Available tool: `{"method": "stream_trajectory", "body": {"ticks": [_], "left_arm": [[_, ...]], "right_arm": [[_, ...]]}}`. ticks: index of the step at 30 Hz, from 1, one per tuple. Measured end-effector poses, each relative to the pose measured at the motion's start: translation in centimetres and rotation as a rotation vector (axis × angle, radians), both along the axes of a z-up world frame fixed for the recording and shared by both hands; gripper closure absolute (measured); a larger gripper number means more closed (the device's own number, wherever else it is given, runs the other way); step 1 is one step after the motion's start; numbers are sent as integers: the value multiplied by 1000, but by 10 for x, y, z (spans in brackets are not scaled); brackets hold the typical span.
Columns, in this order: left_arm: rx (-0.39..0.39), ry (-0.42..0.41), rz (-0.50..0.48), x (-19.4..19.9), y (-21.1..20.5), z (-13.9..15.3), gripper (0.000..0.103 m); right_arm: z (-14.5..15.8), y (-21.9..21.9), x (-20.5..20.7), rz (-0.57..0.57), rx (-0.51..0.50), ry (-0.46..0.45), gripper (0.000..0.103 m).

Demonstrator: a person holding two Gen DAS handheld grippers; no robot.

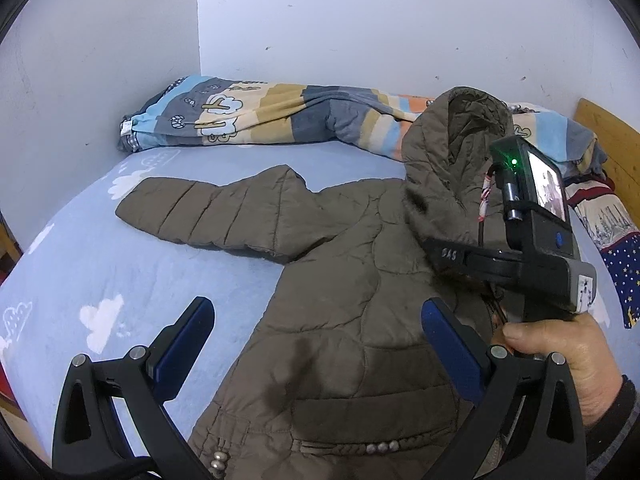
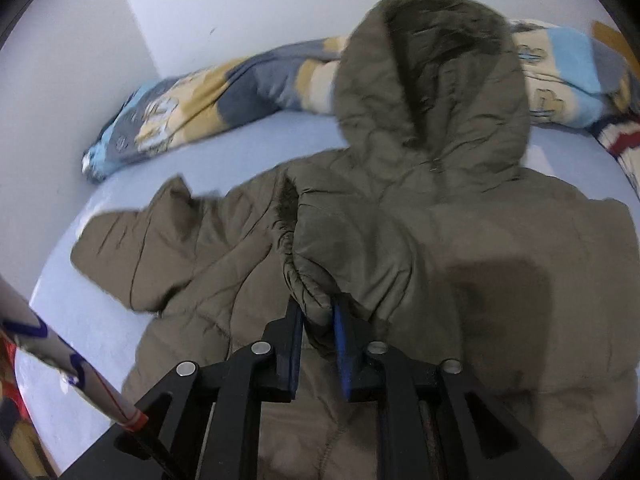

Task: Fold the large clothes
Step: 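Fold the held sleeve across the jacket front with the right tool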

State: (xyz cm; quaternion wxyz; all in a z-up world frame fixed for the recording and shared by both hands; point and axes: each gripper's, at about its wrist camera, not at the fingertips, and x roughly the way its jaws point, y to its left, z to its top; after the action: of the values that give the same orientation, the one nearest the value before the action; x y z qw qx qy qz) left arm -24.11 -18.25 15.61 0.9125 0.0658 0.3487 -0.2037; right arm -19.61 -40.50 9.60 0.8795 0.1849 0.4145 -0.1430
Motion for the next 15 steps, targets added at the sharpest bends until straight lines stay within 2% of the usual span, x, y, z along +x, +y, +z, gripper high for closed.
{"method": "stream_trajectory", "body": {"ticks": [1,3,5,8,10,13,15], "left_arm": [[0,0,1,1,0,0,0],[-5,3,5,2,2,0,0],[-12,8,8,2,2,1,0],[-12,9,6,3,1,1,0],[-10,7,8,5,0,1,0],[-4,12,4,14,-7,1,0],[9,10,9,21,-14,-1,0]], "right_arm": [[0,1,0,27,15,6,78],[4,2,-4,75,83,-8,45],[18,-1,-17,106,125,-69,31],[41,-20,-40,122,182,-168,31],[51,-40,-55,56,156,-191,31],[50,-97,-77,-175,29,-89,31],[42,-126,-92,-297,-36,-18,39]]}}
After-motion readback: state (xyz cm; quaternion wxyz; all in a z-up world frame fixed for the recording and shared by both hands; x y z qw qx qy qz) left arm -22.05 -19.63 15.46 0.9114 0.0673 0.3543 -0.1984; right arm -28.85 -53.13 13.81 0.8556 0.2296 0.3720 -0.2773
